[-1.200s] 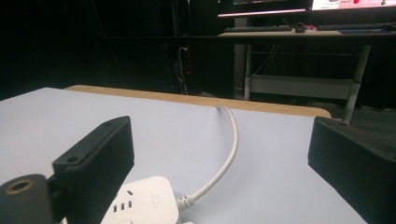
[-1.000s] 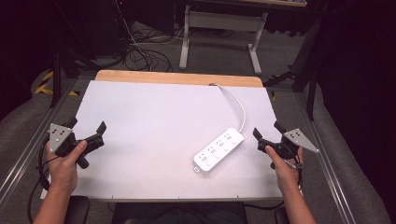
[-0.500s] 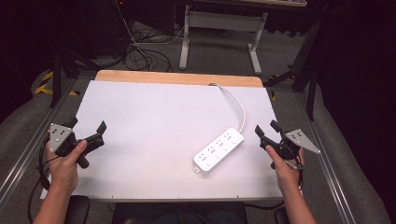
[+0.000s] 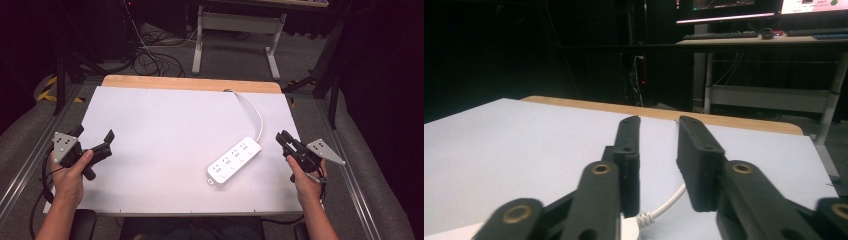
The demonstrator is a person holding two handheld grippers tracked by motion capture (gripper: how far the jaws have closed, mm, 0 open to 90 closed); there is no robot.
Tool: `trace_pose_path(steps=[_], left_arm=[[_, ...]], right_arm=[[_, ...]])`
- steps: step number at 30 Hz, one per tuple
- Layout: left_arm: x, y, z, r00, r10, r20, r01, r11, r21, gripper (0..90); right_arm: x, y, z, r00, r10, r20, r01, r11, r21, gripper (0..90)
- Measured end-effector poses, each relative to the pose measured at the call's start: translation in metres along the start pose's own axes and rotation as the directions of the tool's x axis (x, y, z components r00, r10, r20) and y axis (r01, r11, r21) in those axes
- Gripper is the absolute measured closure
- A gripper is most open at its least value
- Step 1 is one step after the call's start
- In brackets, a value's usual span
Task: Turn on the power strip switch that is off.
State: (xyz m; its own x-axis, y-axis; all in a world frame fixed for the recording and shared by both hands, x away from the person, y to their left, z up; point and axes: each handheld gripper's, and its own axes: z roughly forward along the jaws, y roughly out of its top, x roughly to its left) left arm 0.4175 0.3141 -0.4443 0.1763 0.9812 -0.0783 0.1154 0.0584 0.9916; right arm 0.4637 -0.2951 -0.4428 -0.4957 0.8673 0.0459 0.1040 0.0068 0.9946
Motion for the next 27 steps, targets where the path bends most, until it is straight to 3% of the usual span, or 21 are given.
trace_pose_path(steps=[4, 5, 8, 27], left_arm=[[0.0000, 0.0000, 0.0002, 1.0000, -0.001, 0.000, 0.001, 1.0000, 0.000, 2.2], [-0.0001, -0.0001, 0.0002, 1.0000, -0.002, 0.001, 0.002, 1.0000, 0.001, 2.2], [0.0000, -0.0001, 0.0003, 1.0000, -0.001, 0.002, 0.001, 1.0000, 0.001, 2.3], [-0.0007, -0.0001, 0.0008, 0.9999, 0.005, 0.009, -0.005, 1.0000, 0.006, 2.6]], right_arm=[[0.0013, 0.0016, -0.0013, 0.9999, 0.003, -0.017, -0.003, 1.000, 0.017, 85.7], [0.0014, 0.0022, -0.0021, 0.9990, 0.027, -0.036, -0.026, 0.999, 0.041, 90.0], [0.0009, 0.0033, -0.0032, 0.9979, 0.042, -0.050, -0.038, 0.996, 0.081, 90.0], [0.0085, 0.0077, -0.0028, 0.9943, 0.017, -0.105, -0.007, 0.996, 0.091, 90.0]])
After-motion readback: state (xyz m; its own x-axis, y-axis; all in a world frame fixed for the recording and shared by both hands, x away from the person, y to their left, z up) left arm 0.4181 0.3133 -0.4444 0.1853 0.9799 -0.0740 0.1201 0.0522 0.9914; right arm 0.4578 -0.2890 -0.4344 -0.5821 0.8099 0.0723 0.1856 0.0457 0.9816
